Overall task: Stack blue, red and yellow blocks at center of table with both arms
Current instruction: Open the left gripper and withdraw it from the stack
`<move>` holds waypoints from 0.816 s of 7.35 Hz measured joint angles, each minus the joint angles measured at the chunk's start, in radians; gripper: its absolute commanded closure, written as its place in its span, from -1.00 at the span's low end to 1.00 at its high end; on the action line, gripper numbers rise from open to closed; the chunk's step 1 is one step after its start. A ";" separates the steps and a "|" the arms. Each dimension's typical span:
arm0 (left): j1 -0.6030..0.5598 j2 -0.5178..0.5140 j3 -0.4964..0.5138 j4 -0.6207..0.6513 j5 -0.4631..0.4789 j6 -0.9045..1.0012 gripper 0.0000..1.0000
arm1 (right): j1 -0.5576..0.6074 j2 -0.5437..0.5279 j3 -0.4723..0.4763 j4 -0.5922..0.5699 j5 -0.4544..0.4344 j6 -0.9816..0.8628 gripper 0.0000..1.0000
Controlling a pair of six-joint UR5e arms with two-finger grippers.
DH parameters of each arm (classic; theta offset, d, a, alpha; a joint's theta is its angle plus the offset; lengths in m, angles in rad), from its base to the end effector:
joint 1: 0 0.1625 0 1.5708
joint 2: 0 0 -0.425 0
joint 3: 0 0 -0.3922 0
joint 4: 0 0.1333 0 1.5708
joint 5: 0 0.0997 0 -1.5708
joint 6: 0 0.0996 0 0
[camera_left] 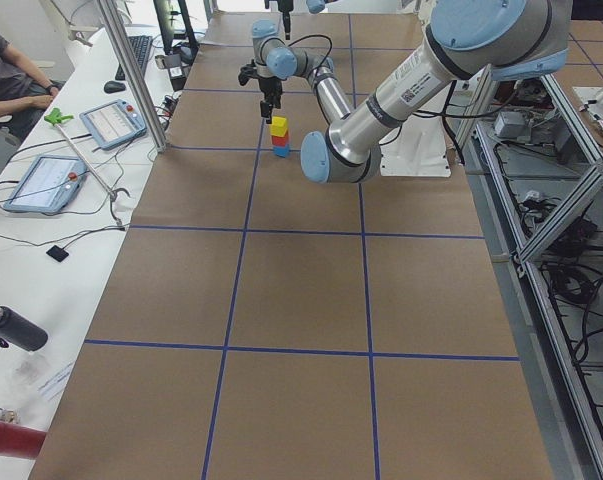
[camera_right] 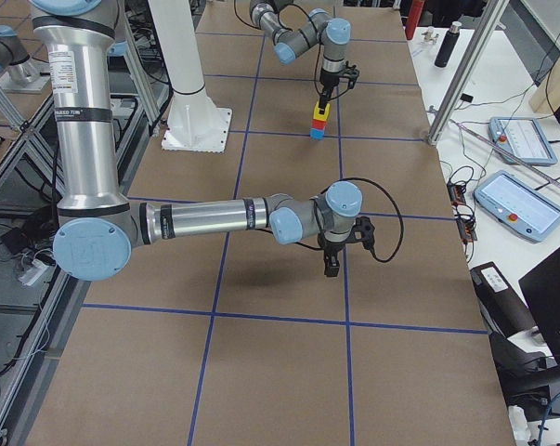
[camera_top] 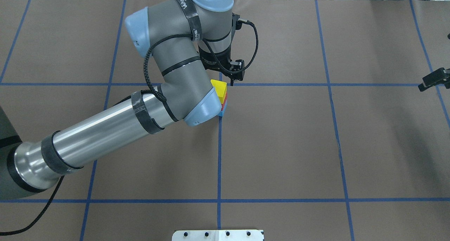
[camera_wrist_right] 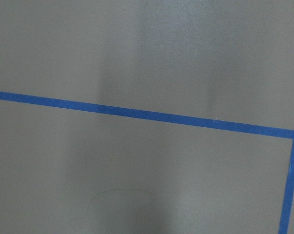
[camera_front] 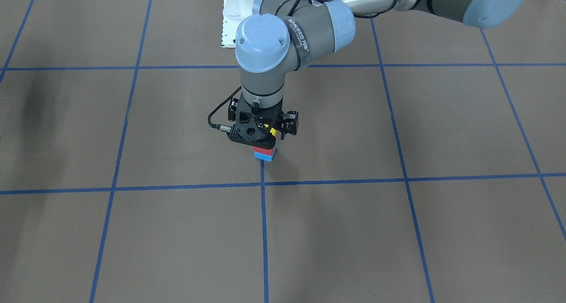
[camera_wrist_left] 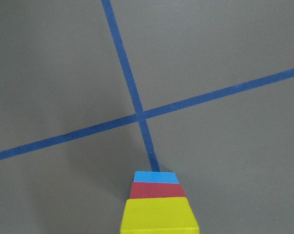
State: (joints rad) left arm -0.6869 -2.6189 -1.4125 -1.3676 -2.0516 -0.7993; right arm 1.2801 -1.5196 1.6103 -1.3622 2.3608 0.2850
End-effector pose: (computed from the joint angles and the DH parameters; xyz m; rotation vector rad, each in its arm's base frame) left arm 0.5232 -0.5420 0.0750 0.1044 0.8107 0.2449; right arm -0.0915 -0.5240 0.5890 0.0493 -0.8322 -0.1236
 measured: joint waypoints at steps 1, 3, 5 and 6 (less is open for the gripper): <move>-0.026 0.068 -0.110 0.063 0.000 0.002 -1.00 | 0.000 0.004 -0.002 0.000 0.000 0.000 -0.99; -0.126 0.327 -0.339 0.117 0.003 0.106 -1.00 | 0.003 0.008 -0.002 0.000 0.000 -0.001 -0.99; -0.281 0.586 -0.469 0.103 -0.003 0.301 -1.00 | 0.016 0.008 -0.002 0.002 -0.004 -0.011 -0.99; -0.376 0.682 -0.488 0.084 -0.020 0.394 -1.00 | 0.024 0.009 -0.002 0.002 -0.005 -0.016 -0.99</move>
State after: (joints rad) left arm -1.0627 -1.9365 -1.9001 -1.2833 -2.0719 -0.4049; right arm 1.3038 -1.5106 1.6079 -1.3598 2.3553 0.2693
